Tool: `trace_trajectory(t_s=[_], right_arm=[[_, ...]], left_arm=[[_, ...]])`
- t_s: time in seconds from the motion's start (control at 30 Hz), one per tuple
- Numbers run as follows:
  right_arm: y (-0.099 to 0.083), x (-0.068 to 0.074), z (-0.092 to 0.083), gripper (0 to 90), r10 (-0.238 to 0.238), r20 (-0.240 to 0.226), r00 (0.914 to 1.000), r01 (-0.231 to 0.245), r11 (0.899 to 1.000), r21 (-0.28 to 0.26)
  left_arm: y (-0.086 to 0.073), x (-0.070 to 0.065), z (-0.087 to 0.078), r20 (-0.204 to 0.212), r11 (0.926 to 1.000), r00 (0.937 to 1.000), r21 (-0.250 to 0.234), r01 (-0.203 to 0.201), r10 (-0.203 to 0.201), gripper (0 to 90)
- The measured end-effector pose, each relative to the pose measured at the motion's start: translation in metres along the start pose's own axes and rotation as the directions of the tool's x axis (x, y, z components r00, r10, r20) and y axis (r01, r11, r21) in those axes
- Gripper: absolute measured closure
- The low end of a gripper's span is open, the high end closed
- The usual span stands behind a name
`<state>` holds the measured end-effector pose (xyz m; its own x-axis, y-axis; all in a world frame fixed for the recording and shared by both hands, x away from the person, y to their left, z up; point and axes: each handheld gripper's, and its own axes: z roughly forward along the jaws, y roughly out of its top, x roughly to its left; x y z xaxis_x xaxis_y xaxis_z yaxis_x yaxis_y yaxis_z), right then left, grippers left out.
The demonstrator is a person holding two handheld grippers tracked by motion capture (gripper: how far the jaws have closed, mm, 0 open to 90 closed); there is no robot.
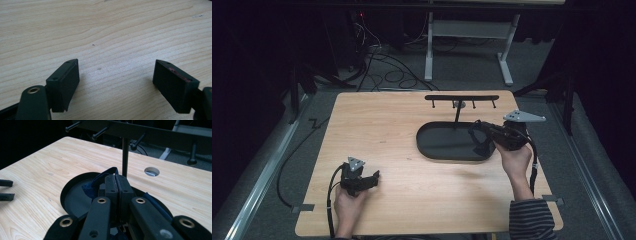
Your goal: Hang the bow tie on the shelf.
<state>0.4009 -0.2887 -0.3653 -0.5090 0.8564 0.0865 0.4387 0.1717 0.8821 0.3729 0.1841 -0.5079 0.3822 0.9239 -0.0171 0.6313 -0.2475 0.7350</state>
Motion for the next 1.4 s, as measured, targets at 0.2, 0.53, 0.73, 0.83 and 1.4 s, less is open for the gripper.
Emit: trace_trajectory(t_s=[0.2,0.53,0.73,0.83,1.4], right_arm=[[0.005,-0.002,0.003,90.0,0.000,0.001,1.0000,0.000,1.000,-0.003],[0.012,-0.005,0.005,90.0,0.010,-0.003,0.9999,-0.010,1.000,-0.009],[0.019,-0.006,0.007,90.0,0.005,0.004,1.0000,-0.005,1.000,-0.009],[0.023,-0.006,0.008,90.0,0.003,0.008,1.0000,-0.003,1.000,-0.009],[0.042,-0.011,0.020,90.0,0.006,0.035,0.9994,-0.005,1.000,-0.016]], left_arm=[[0.000,0.000,0.000,0.000,1.0000,1.0000,0.000,0.000,0.000,21.7],[0.000,0.000,0.000,0.001,1.0000,1.0000,0.000,0.000,0.000,21.7],[0.000,0.000,0.000,0.001,1.0000,1.0000,0.000,0.001,-0.001,21.8],[0.000,0.000,0.000,0.001,1.0000,1.0000,0.000,0.001,-0.001,21.8],[0.000,0.001,0.000,0.006,1.0000,1.0000,-0.003,0.004,-0.004,21.7]])
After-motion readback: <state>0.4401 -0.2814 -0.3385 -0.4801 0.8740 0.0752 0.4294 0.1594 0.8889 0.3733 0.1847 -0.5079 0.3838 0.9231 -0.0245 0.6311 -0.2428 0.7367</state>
